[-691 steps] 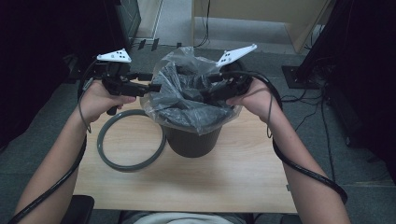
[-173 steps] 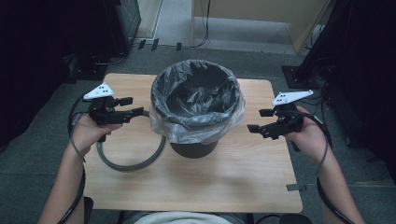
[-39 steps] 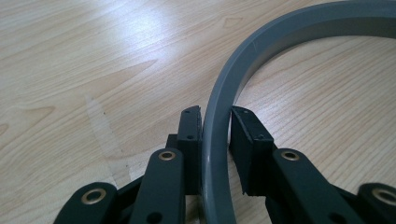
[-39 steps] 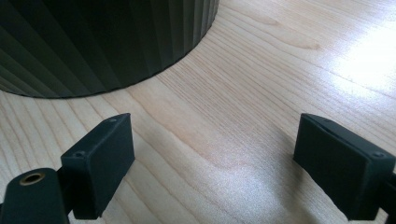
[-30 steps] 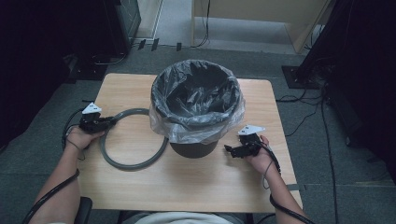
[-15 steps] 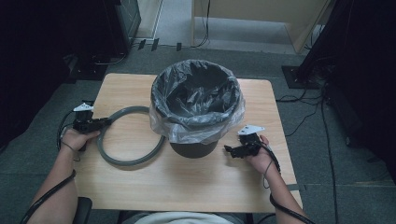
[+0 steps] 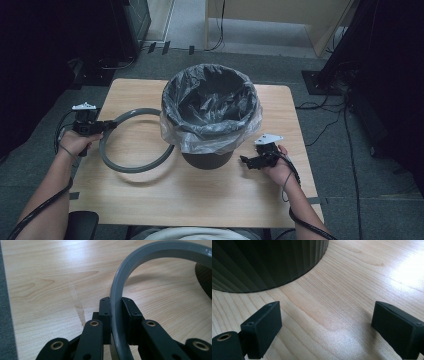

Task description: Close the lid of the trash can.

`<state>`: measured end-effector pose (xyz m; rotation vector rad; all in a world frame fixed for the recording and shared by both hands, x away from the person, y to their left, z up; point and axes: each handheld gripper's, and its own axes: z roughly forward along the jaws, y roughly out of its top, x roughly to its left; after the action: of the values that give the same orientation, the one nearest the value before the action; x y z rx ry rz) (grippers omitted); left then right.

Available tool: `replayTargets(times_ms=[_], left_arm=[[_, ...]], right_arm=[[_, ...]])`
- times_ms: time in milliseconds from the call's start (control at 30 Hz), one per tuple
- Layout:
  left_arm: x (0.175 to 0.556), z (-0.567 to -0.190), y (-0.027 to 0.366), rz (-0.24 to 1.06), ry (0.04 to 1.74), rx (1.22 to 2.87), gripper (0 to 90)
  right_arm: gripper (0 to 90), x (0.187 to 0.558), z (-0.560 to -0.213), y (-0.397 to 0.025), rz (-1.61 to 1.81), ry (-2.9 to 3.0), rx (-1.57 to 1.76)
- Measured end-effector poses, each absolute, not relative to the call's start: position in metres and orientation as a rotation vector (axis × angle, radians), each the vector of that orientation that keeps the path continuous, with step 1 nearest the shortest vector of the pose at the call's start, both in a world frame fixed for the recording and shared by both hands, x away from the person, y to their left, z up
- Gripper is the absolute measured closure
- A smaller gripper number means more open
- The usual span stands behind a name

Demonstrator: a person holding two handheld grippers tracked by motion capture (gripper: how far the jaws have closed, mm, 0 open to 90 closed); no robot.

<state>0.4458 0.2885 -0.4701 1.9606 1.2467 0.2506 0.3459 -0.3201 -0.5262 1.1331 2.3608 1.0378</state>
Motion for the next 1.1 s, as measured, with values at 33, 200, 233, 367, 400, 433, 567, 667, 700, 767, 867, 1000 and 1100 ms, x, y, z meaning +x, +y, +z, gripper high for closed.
replayTargets(times_ms=[33,200,233,367,400,433,567,667,700,767,867,1000,1100], left_arm=[[0.446,-0.468,0.288,0.248,1.247,1.963,78.9],[0.447,-0.456,0.291,0.239,1.249,1.97,78.9],[0.447,-0.453,0.292,0.24,1.25,1.972,78.9],[0.447,-0.444,0.295,0.249,1.26,1.972,78.9],[0.447,-0.441,0.296,0.249,1.259,1.972,78.9],[0.447,-0.439,0.297,0.248,1.258,1.97,78.9],[0.447,-0.43,0.3,0.243,1.265,1.974,78.9],[0.446,-0.425,0.304,0.242,1.277,1.971,78.9],[0.446,-0.423,0.304,0.243,1.277,1.974,78.9],[0.446,-0.419,0.306,0.238,1.282,1.967,78.9],[0.447,-0.411,0.309,0.232,1.292,1.97,78.9],[0.447,-0.402,0.311,0.239,1.295,1.974,78.9],[0.447,-0.396,0.314,0.235,1.307,1.963,78.9]], right_arm=[[8.9,0.346,-0.526,-0.32,1.038,2.36,1.135],[8.9,0.346,-0.526,-0.32,1.038,2.361,1.135],[8.9,0.346,-0.526,-0.32,1.038,2.36,1.136],[8.9,0.346,-0.526,-0.32,1.038,2.36,1.136],[8.9,0.346,-0.526,-0.32,1.039,2.36,1.136],[8.8,0.346,-0.526,-0.32,1.038,2.361,1.135],[8.8,0.346,-0.526,-0.32,1.038,2.36,1.135],[8.8,0.346,-0.526,-0.32,1.039,2.358,1.136],[8.8,0.346,-0.526,-0.32,1.038,2.358,1.137],[8.8,0.346,-0.526,-0.32,1.039,2.358,1.137],[8.8,0.346,-0.526,-0.32,1.038,2.358,1.137],[8.8,0.346,-0.526,-0.32,1.038,2.358,1.137],[8.8,0.346,-0.526,-0.32,1.038,2.358,1.137]])
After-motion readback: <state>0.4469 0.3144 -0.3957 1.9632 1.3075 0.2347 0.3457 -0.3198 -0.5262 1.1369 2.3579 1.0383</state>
